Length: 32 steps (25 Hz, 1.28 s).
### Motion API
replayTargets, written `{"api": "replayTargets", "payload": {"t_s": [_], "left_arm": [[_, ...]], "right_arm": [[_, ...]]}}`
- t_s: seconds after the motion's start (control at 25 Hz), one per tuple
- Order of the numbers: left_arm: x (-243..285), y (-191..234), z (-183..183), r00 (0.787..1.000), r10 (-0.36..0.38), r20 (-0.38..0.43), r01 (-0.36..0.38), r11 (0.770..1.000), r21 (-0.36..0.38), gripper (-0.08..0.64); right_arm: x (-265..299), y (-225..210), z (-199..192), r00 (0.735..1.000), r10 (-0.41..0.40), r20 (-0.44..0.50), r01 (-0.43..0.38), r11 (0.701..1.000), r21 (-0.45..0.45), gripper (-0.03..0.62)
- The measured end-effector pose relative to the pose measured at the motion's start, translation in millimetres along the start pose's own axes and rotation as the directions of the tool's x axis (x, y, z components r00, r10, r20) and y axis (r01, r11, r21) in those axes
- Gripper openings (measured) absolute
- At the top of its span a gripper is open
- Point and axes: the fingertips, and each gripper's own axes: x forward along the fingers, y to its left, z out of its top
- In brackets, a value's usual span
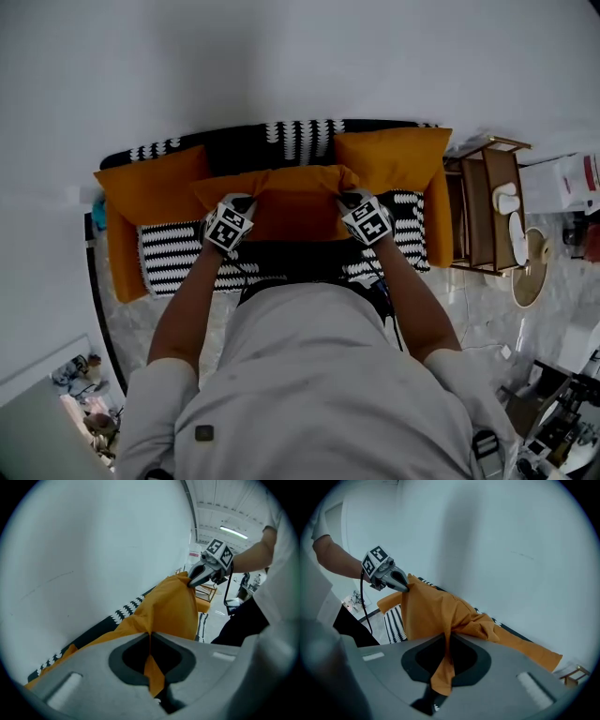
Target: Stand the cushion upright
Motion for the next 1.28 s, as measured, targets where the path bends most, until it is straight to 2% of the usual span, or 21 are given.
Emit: {"api": "replayTargets", "payload": {"t_s": [0.16,0.56,0.84,1.12,1.28], "left_arm": [[2,22,-2,1.0,-0.03,-0.004,0.03,0.999,0.034,0.009],[31,62,5,0.999,-0.031,-0.02,0.032,0.999,0.026,0.009],[65,89,3,0.997,-0.033,-0.071,0.035,0.999,0.023,0.009],[106,111,-17,0.989,-0.038,-0.145,0.031,0.999,-0.044,0.009],[130,116,-22,0.981,-0.074,-0.177,0.07,0.997,-0.03,0.009]], "right_arm": [[16,1,10,1.0,-0.014,-0.017,0.014,1.0,-0.005,0.038],[60,-29,15,0.999,0.007,-0.05,-0.008,1.0,-0.019,0.038],[104,-58,12,0.996,0.049,-0.077,-0.051,0.998,-0.024,0.038],[154,-80,4,0.989,0.092,-0.117,-0.092,0.996,0.01,0.04],[176,-97,-7,0.986,0.094,-0.141,-0.094,0.996,0.011,0.041]]}}
